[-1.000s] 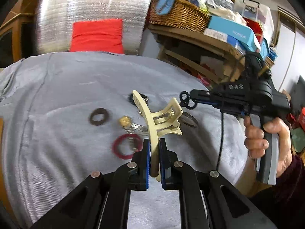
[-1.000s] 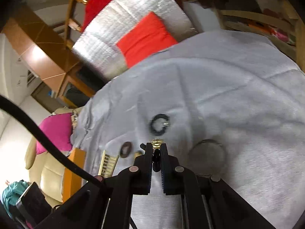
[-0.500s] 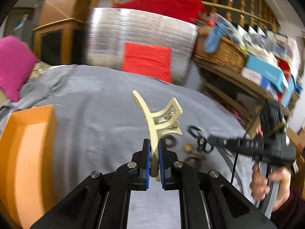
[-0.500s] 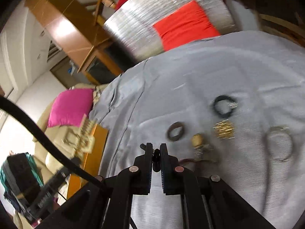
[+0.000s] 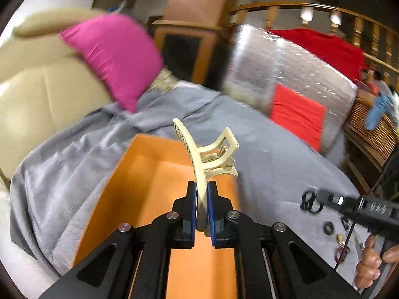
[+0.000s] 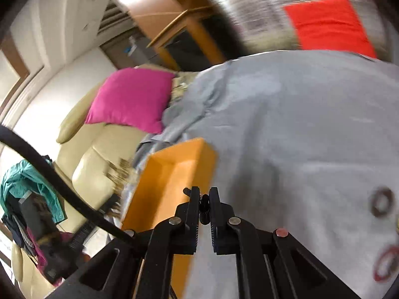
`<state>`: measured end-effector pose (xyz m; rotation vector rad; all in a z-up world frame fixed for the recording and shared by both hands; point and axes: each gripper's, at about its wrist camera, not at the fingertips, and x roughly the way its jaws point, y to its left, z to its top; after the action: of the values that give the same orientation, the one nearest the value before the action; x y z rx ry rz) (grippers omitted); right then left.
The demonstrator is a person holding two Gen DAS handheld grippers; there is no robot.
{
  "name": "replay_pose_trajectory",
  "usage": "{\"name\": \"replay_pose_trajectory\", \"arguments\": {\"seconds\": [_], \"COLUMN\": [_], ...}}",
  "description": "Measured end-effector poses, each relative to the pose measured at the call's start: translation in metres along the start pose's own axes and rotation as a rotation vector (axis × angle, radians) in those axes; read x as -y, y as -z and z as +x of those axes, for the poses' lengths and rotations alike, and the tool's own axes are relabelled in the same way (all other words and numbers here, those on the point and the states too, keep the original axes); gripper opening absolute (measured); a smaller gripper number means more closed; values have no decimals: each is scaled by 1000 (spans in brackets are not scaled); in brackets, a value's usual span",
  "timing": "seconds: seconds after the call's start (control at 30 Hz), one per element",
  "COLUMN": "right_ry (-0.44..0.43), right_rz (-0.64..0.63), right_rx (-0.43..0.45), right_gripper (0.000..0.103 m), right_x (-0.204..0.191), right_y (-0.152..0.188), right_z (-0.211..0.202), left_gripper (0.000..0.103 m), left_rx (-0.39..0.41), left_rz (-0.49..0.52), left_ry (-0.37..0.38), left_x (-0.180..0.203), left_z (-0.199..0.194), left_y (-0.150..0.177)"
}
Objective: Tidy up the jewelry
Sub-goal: 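Carry the claw clip and black hair tie over the orange tray with both tools, then open the left tool to drop the claw clip while the right tool drops the hair tie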
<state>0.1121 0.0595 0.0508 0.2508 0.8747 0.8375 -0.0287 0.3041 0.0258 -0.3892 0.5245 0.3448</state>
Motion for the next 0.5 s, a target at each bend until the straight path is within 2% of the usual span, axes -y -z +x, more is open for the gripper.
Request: {"name": "replay_pose_trajectory", "arguments": {"seconds": [0.13,0.23,0.4,0.5], "right_ry": [-22,6,91,123], "right_rz": [-18,-28,-9,-27], "right_rx": [-57,-117,-208,-235], "right_gripper": [9,9,9,9], "right_x": [-38,-54,-58,-58], "right_y": [-27,-37,-41,-38], "right_z": [59,102,169,187], "left_gripper": [9,9,9,9], "left_rx": [-95,-178,-245,-285], "left_rz": [-28,-66,-128,-137], "left_ry": [-30,-51,-90,-109], "left_x": [-17,-30,-46,-46], "left_z": [32,60,84,92], "left_y": [2,6,7,11]}}
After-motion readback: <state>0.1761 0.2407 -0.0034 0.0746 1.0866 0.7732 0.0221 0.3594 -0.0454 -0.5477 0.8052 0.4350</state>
